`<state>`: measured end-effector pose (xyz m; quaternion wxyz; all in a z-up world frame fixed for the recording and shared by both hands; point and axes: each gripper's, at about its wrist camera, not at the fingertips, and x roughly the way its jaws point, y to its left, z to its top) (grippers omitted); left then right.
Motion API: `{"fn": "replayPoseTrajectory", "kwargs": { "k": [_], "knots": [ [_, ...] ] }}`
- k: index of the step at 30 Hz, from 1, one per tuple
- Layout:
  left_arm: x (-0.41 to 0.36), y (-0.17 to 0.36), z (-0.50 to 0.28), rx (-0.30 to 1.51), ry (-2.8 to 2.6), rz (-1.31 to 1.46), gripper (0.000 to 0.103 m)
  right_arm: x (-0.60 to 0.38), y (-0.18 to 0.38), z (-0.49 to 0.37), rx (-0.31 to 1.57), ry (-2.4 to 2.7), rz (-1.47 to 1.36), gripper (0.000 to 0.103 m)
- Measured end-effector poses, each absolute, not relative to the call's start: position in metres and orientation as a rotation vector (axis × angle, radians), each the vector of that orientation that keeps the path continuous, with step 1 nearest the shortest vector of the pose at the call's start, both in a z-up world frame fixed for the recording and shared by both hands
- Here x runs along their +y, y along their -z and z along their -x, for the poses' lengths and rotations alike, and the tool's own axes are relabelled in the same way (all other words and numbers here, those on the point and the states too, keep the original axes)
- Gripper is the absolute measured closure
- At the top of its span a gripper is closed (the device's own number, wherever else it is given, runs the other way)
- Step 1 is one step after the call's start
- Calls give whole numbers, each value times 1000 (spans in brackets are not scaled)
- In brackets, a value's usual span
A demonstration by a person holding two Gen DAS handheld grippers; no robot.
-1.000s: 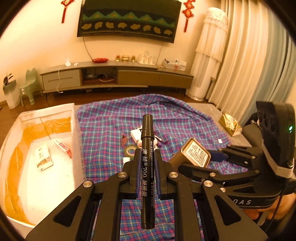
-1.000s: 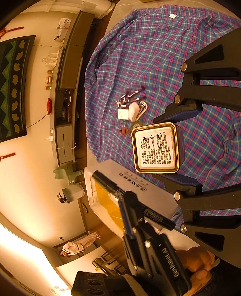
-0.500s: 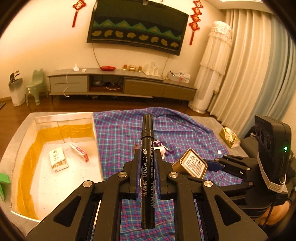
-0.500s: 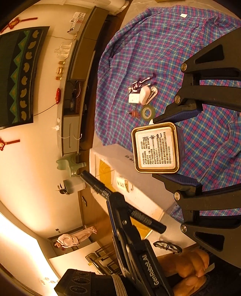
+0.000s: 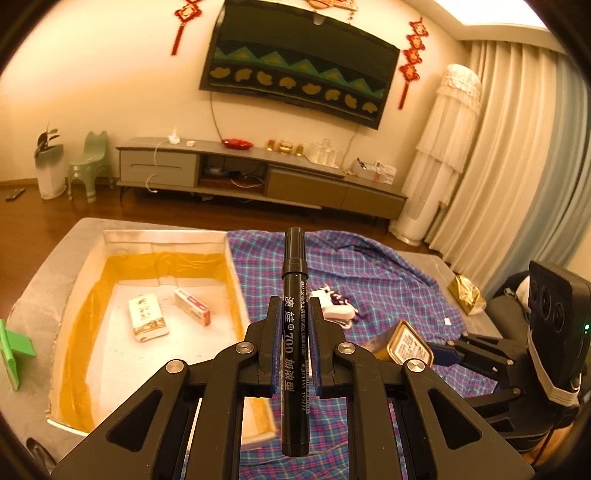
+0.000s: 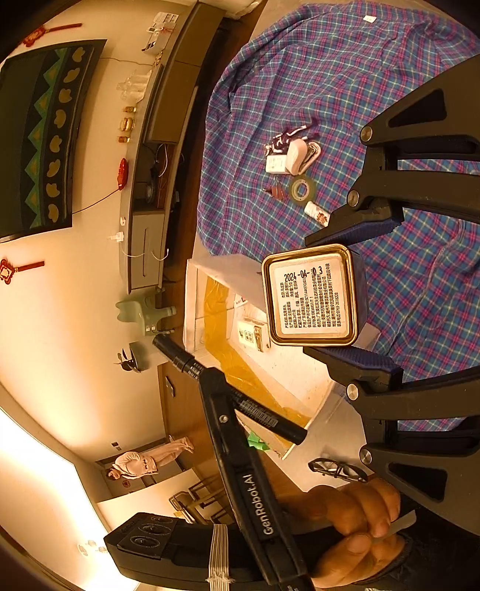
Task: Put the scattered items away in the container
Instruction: 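Carry the gold tin and black marker over the cardboard box with both grippers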
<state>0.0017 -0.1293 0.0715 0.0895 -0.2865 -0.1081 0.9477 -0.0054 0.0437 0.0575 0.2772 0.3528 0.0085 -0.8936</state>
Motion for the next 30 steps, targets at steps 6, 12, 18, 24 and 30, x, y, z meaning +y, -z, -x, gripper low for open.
{"fn": "replayPoseTrajectory", "kwargs": {
  "k": [6, 12, 18, 24, 30],
  "knots": [
    [-145, -74, -5, -358, -2837, 846, 90, 28, -65, 8, -23, 2376, -941, 52],
    [-166, -74, -10, -400, -2866, 833, 90, 3, -75, 9, 24, 2354, -921, 52],
    [-199, -64, -6, -491, -2888, 855, 90, -18, -77, 13, 75, 2336, -923, 52],
    [-227, -48, 6, -590, -2901, 879, 90, -38, -75, 22, 126, 2325, -935, 52],
    [-244, -36, 16, -657, -2892, 912, 90, -60, -70, 37, 165, 2307, -953, 52]
  ]
}}
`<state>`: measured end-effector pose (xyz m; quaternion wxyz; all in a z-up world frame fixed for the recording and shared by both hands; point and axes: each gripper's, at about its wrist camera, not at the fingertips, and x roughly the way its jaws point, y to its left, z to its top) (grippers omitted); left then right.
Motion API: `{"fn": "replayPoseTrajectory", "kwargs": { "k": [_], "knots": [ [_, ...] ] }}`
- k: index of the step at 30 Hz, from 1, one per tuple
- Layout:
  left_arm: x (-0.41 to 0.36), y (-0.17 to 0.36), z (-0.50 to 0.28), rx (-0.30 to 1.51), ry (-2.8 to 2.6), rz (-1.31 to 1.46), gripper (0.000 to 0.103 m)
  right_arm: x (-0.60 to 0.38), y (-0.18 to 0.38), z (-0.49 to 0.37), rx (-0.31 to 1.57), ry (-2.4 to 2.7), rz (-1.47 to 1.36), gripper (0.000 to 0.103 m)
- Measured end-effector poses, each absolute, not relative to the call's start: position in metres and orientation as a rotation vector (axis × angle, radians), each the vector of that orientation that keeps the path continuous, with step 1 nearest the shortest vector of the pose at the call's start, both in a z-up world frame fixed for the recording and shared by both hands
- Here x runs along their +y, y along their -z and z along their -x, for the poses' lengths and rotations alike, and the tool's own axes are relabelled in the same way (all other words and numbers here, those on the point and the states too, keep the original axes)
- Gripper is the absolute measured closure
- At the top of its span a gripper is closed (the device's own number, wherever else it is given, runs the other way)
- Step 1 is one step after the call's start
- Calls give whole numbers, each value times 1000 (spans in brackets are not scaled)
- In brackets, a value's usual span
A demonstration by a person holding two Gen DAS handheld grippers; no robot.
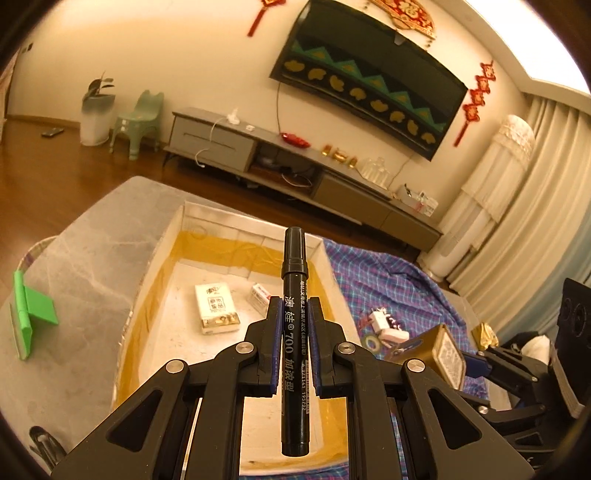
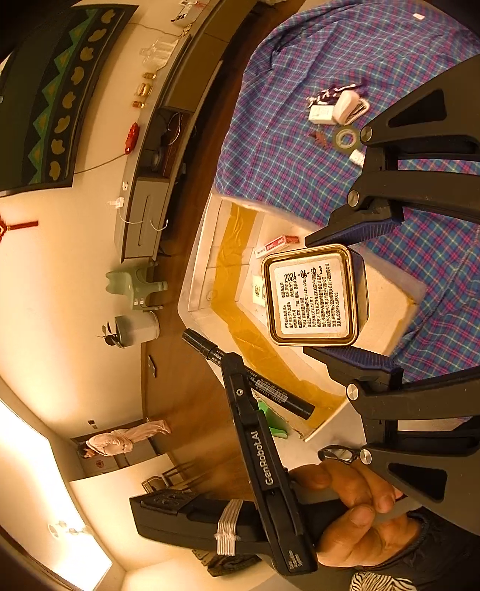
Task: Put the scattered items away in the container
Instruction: 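Carry the gold tin and black marker over the cardboard box with both grippers, then lower the tin and marker into the box and open both grippers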
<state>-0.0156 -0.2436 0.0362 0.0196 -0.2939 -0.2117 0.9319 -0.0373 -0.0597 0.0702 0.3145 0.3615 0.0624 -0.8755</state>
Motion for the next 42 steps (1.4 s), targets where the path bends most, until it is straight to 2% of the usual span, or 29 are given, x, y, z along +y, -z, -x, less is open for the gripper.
{"fn": "replayPoseTrajectory", "kwargs": {
  "k": [16, 42],
  "knots": [
    [-279, -7, 27, -721, -2900, 1067, 90, -115, -58, 82, 217, 2221, -1033, 52],
    [-289, 12, 35, -683, -2844, 1193, 90, -175, -30, 185, 246, 2189, -1285, 52]
  ]
}}
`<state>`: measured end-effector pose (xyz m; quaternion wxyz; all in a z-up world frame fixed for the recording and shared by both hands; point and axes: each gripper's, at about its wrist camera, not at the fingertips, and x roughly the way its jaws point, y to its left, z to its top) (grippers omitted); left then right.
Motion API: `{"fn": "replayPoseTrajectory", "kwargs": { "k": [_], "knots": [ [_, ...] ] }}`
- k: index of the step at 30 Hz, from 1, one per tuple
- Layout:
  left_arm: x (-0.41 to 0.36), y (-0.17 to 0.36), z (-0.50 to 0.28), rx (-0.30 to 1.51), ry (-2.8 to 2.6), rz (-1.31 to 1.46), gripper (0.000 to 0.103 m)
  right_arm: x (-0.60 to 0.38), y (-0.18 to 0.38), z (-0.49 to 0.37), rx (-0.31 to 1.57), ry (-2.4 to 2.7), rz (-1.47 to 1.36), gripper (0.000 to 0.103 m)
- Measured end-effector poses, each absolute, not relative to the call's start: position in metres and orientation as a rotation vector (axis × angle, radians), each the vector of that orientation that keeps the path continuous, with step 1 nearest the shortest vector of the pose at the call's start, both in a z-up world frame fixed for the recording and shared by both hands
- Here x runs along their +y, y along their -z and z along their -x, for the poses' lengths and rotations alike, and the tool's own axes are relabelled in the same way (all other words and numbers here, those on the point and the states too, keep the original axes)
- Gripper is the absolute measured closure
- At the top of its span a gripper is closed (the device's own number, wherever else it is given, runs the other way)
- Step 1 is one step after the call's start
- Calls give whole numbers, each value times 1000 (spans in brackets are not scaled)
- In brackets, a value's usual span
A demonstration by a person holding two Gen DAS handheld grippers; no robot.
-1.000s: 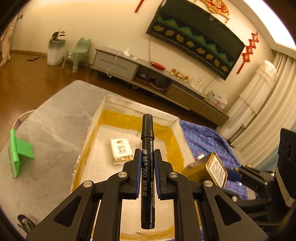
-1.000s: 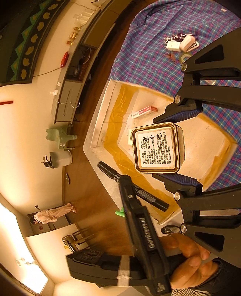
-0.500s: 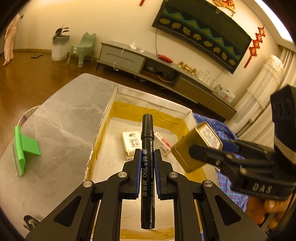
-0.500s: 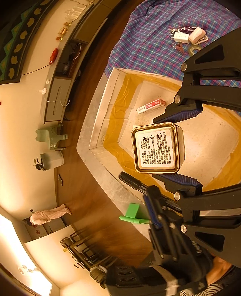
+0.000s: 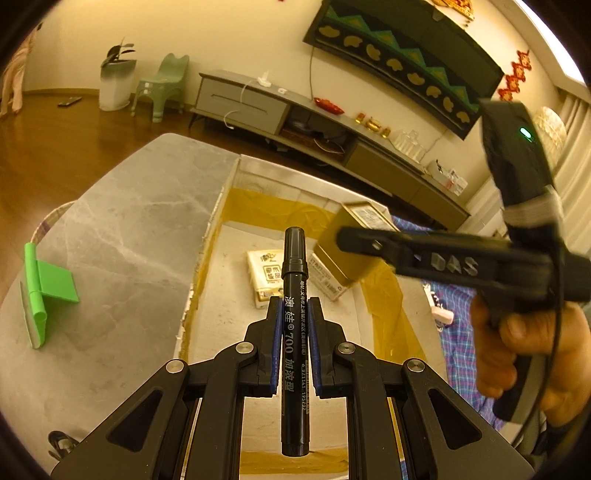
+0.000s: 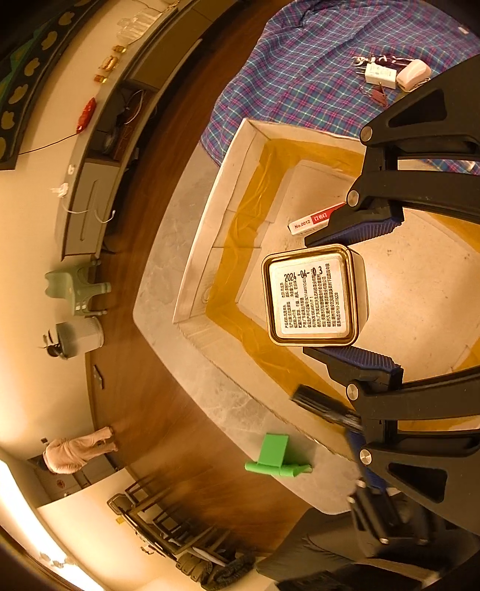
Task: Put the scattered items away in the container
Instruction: 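Lower the tin and marker into the box and open both grippers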
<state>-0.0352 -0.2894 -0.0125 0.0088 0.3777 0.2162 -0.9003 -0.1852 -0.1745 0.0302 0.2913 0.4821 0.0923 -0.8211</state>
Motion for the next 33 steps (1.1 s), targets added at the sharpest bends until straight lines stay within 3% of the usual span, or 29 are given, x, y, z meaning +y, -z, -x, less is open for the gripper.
{"fn": "replayPoseTrajectory", "kwargs": {
  "k": [28, 30, 32, 33],
  "knots": [
    [-290, 35, 50, 610, 2712, -1289, 88, -204, 16, 251, 302, 2230, -1445, 51],
    [-291, 34, 49, 620, 2716, -1292, 85, -201, 19, 253, 286, 2229, -1461, 51],
    [-291, 34, 49, 619, 2707, -1294, 70, -198, 21, 254, 283, 2228, -1468, 51],
    [-292, 34, 50, 626, 2701, -1297, 70, -197, 20, 253, 284, 2230, -1465, 51]
  ]
}}
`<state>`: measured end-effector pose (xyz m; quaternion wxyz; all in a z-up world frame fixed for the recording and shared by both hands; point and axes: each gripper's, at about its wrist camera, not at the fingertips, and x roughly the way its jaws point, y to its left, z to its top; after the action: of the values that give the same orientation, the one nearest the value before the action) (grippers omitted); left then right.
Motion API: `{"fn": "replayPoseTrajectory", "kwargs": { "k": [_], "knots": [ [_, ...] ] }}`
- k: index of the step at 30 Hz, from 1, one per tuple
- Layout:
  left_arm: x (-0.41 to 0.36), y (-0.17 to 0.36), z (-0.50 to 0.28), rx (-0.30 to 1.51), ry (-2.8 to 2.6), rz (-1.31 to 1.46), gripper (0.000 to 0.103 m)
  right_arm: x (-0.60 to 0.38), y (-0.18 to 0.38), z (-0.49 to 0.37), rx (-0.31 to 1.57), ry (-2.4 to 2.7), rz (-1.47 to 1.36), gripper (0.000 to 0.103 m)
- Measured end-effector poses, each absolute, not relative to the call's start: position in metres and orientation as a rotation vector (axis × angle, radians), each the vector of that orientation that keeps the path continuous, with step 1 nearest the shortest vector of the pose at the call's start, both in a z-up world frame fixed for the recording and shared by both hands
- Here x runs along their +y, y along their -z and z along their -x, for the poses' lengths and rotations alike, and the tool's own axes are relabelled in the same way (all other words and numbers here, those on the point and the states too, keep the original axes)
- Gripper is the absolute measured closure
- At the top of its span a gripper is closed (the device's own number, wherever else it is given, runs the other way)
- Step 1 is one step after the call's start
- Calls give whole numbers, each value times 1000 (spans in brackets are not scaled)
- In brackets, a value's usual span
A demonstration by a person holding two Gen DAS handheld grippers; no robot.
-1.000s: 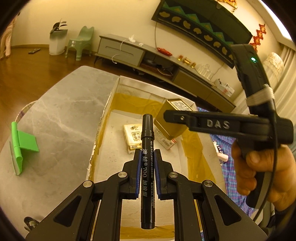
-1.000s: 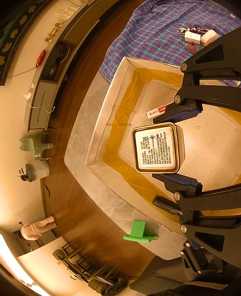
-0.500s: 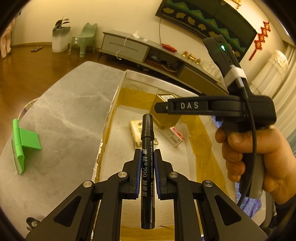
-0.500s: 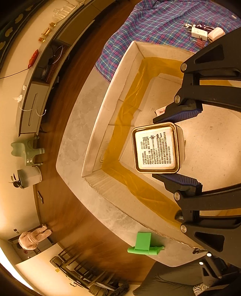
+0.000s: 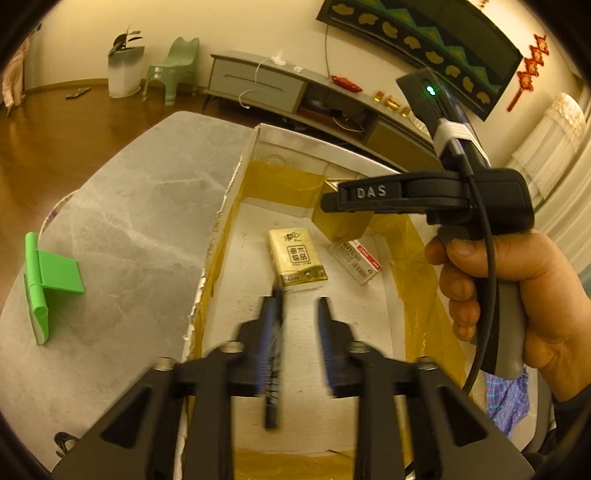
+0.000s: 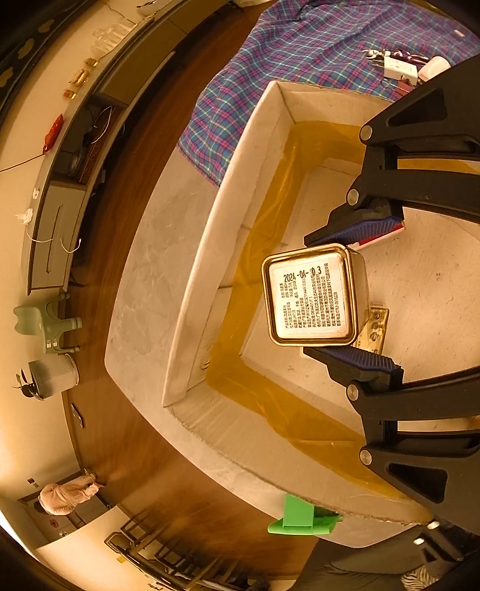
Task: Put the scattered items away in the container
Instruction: 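Lower the tin and marker into the box and open both grippers, then move both grippers back over the items on the shirt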
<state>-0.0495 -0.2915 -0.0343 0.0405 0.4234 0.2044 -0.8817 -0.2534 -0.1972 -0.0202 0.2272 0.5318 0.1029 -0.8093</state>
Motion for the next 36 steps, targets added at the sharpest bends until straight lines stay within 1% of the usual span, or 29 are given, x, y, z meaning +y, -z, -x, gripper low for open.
{"fn": "replayPoseTrajectory", "kwargs": {
  "k": [11, 17, 25, 27, 29, 32, 36],
  "knots": [
    [-287, 7, 38, 615, 2715, -1245, 69, -182, -6, 229, 273, 2238, -1417, 51],
    [-282, -10, 27, 578, 2727, -1215, 69, -172, -18, 204, 278, 2217, -1393, 51],
    [-272, -21, 9, 513, 2747, -1187, 68, -143, -52, 156, 256, 2223, -1243, 51],
    [-267, -24, 5, 491, 2760, -1174, 68, -136, -60, 141, 263, 2227, -1187, 52],
    [-261, -28, 1, 464, 2782, -1161, 68, -127, -70, 122, 276, 2233, -1117, 60],
    [-247, -33, -4, 433, 2835, -1143, 68, -112, -78, 95, 283, 2241, -1031, 60],
    [-217, -42, -9, 373, 2918, -1149, 68, -83, -85, 63, 237, 2249, -959, 60]
  ]
}}
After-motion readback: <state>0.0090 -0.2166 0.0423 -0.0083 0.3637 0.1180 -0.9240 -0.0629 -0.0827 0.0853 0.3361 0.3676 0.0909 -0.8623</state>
